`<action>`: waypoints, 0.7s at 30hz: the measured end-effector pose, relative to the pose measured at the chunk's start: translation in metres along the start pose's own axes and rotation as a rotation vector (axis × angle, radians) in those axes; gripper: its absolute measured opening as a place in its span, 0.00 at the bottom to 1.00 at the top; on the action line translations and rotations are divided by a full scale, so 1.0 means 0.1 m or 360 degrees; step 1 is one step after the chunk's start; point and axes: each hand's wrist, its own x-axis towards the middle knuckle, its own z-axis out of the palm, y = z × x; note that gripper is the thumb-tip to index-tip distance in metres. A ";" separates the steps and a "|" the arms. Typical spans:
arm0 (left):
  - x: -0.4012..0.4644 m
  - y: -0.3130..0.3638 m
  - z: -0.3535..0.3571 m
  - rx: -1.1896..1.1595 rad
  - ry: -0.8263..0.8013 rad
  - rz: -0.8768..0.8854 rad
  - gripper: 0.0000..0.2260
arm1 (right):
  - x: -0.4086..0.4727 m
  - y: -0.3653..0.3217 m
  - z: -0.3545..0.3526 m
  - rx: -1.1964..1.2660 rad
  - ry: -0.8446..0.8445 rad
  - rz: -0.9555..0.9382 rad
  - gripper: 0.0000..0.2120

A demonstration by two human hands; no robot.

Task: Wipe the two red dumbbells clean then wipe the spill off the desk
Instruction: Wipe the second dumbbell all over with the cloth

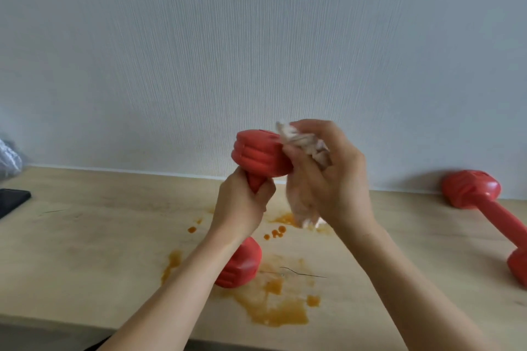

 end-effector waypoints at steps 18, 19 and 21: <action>-0.11 -0.13 -0.09 0.0404 0.0080 0.0282 0.11 | -0.13 0.09 -0.05 0.0086 -0.0130 0.0210 0.04; -0.12 -0.14 -0.09 0.0384 0.0066 0.0318 0.13 | -0.13 0.13 -0.08 0.0137 -0.0132 0.0333 0.04; -0.12 -0.14 -0.09 0.0351 0.0034 0.0328 0.10 | -0.13 0.20 -0.10 0.0175 -0.0156 0.0477 0.06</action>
